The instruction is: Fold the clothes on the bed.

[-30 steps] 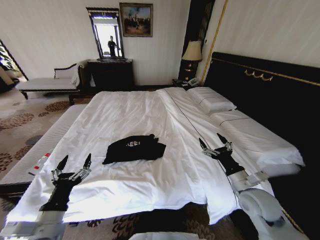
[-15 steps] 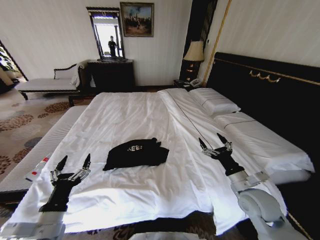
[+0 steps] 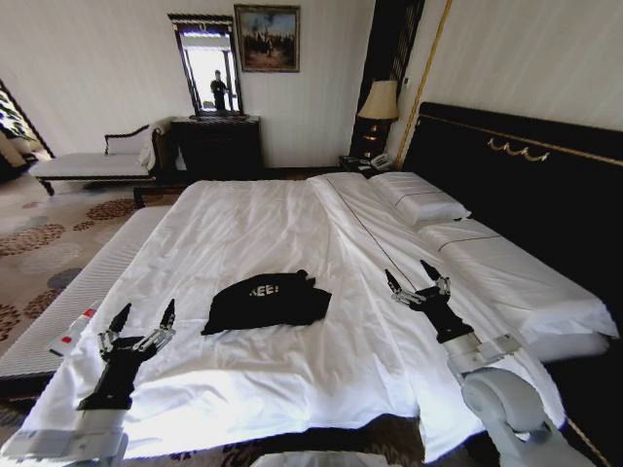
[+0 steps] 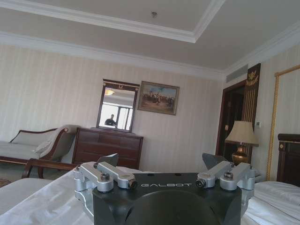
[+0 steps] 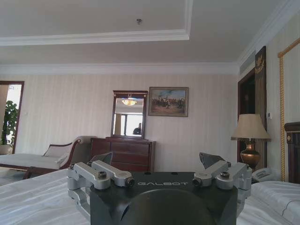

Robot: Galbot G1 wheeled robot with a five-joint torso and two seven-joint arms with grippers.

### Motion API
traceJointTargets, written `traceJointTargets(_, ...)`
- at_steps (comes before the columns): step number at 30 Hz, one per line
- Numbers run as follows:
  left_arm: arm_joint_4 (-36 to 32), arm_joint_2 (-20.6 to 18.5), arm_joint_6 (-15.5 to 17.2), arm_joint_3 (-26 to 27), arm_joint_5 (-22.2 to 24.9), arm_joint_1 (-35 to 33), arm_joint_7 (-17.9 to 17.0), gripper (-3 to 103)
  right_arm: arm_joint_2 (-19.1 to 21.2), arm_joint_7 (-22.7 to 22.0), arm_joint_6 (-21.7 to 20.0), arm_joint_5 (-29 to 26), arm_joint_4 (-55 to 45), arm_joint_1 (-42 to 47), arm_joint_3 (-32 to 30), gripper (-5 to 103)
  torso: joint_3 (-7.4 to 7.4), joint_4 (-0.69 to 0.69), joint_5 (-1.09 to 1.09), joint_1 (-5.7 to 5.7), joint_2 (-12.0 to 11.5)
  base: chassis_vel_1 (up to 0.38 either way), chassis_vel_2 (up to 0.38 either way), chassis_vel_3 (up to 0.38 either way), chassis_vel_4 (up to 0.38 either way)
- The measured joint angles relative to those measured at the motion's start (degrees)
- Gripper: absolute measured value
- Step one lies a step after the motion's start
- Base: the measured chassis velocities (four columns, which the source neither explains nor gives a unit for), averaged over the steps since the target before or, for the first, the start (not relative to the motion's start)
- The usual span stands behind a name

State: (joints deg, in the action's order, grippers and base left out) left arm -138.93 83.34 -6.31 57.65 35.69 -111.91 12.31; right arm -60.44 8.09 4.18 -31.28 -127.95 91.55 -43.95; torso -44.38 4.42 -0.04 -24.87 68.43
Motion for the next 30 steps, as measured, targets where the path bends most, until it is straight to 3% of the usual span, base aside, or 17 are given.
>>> traceJointTargets(24,1.1,-0.1,-0.2,-0.1,-0.8,0.7,-0.2,100,-0.2,-0.8,1.9,-0.3,1.3,-1.0,1.3,100,0.0,0.0,0.0,0.0,0.0,0.013,0.016,-0.011,-0.018)
traceJointTargets(29,3.2,-0.9,0.8,-0.9,-2.0,2.9,-3.3,100,-0.2,-0.3,3.9,-0.3,3.0,-2.8,2.7,100,0.0,-0.01,0.01,0.0,0.0,0.0,0.0,0.0,0.0)
traceJointTargets(30,4.3,-1.8,2.4,-1.0,-1.9,4.1,-5.0,100,-0.5,-0.2,4.4,-0.3,3.6,-3.4,3.1,100,-0.01,-0.01,0.0,0.0,0.0,0.0,0.0,0.0,0.0)
